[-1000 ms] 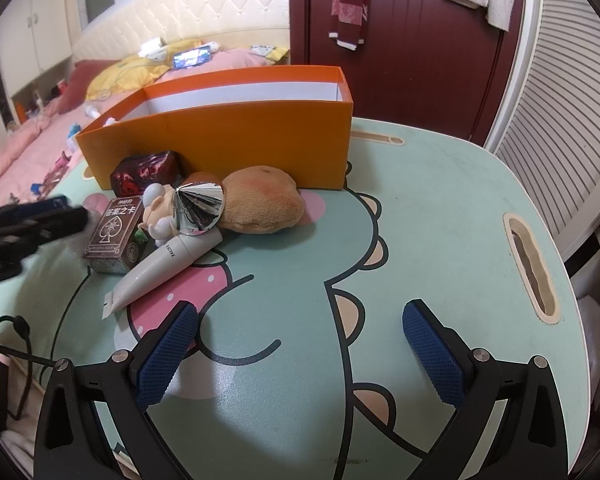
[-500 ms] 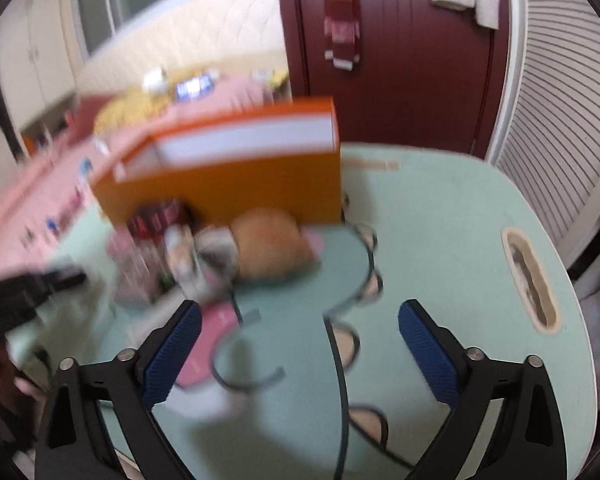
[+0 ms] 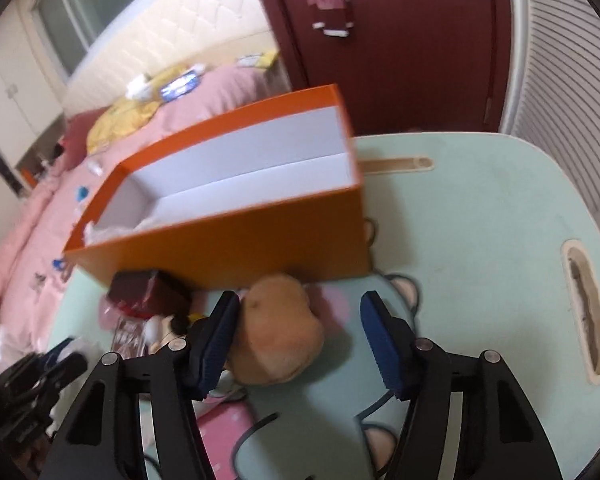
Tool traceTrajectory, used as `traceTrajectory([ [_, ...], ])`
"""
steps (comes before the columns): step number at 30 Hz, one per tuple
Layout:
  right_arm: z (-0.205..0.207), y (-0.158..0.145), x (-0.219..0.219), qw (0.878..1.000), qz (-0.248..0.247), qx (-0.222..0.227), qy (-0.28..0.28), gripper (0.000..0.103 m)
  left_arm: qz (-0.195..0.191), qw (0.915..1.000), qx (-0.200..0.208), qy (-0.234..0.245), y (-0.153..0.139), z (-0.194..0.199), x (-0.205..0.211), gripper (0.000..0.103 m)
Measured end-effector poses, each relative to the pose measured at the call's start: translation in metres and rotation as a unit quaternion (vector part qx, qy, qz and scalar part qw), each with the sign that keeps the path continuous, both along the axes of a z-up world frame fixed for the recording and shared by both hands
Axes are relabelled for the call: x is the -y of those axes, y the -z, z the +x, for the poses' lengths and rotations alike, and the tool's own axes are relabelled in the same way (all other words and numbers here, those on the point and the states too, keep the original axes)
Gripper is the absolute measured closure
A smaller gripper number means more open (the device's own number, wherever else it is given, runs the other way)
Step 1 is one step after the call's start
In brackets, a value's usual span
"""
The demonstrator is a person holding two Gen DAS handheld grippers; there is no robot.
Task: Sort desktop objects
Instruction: 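Grasp brown plush with right gripper while left gripper carries bubble wrap to box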
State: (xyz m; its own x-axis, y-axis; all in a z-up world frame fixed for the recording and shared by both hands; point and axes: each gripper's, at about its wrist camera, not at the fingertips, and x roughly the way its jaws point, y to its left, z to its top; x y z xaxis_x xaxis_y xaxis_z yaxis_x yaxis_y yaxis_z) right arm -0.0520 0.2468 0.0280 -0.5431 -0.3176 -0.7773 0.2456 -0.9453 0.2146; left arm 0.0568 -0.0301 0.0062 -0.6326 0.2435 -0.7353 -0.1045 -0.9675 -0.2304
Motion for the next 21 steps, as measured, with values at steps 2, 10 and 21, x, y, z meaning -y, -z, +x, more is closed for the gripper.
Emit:
traceTrajectory([
  [2, 0.007, 0.000, 0.008, 0.999, 0.018, -0.002, -0.028, 0.040, 0.000, 1.0000, 0.000, 0.000, 0.000, 0.000, 0.000, 0.069],
  [10, 0.013, 0.001, 0.009, 0.998, 0.049, -0.031, -0.032, 0.061, -0.010, 0.9999, -0.004, 0.002, -0.001, 0.001, -0.002, 0.069],
  [21, 0.029, -0.043, -0.003, 0.994, -0.011, -0.105, -0.036, 0.061, 0.002, 0.9962, -0.085, 0.017, -0.057, -0.004, -0.009, 0.069],
])
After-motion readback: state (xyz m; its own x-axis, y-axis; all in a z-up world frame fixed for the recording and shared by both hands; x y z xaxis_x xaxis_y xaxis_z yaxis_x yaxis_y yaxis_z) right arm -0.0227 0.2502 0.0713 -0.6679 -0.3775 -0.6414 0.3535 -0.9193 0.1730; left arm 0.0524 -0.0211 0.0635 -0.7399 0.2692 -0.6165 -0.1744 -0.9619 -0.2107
